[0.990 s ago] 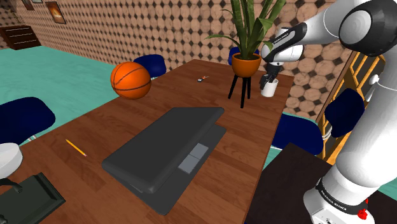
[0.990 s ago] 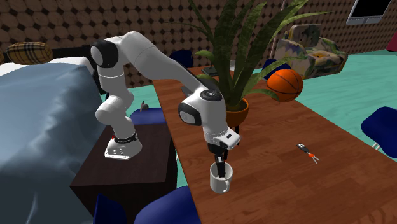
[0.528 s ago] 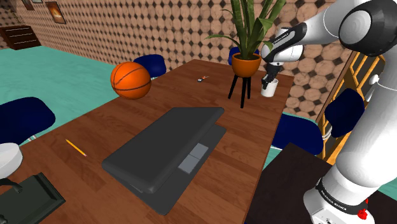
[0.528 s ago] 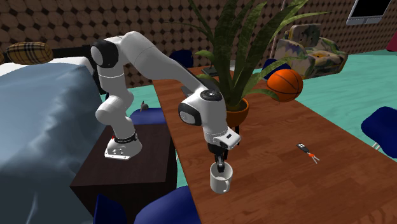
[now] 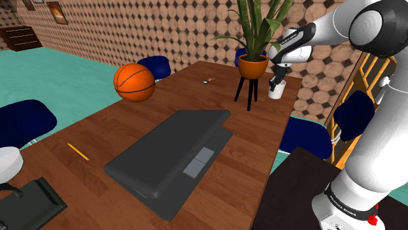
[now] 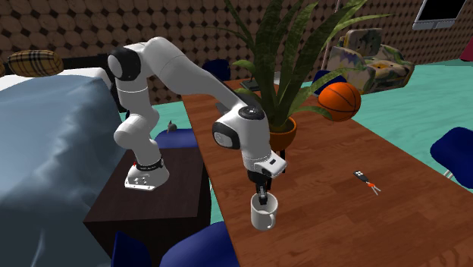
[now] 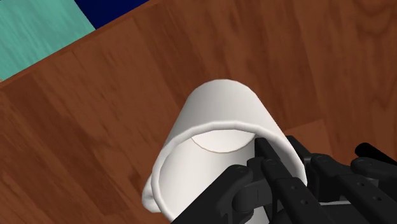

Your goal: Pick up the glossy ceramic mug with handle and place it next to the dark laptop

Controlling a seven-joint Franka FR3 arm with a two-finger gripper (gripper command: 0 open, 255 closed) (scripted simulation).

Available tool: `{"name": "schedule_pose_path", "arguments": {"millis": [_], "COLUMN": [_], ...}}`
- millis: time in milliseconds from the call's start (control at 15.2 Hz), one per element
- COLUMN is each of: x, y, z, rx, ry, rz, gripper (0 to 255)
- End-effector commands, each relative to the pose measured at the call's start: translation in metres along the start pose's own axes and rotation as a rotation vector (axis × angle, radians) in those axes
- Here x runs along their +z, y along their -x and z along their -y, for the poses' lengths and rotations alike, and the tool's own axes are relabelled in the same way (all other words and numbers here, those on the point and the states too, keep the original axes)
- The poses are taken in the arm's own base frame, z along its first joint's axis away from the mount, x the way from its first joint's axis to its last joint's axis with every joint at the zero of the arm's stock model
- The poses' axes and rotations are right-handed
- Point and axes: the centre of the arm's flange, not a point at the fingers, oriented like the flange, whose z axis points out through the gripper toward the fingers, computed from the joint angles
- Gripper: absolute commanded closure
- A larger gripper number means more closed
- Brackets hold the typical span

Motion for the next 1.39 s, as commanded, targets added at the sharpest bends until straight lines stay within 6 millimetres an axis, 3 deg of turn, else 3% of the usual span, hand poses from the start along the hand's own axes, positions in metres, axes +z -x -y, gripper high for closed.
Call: {"name": "schedule_pose_path", "arguments": {"millis": [0,1320], "x": [-0.008,-0.112], "y": [-0.002,-0.018], "z": [-0.001,-0.008], "rx": [0.000,0.000], "ry": [0.000,0.000], "rz": [0.000,0.000], "gripper": [255,255]}}
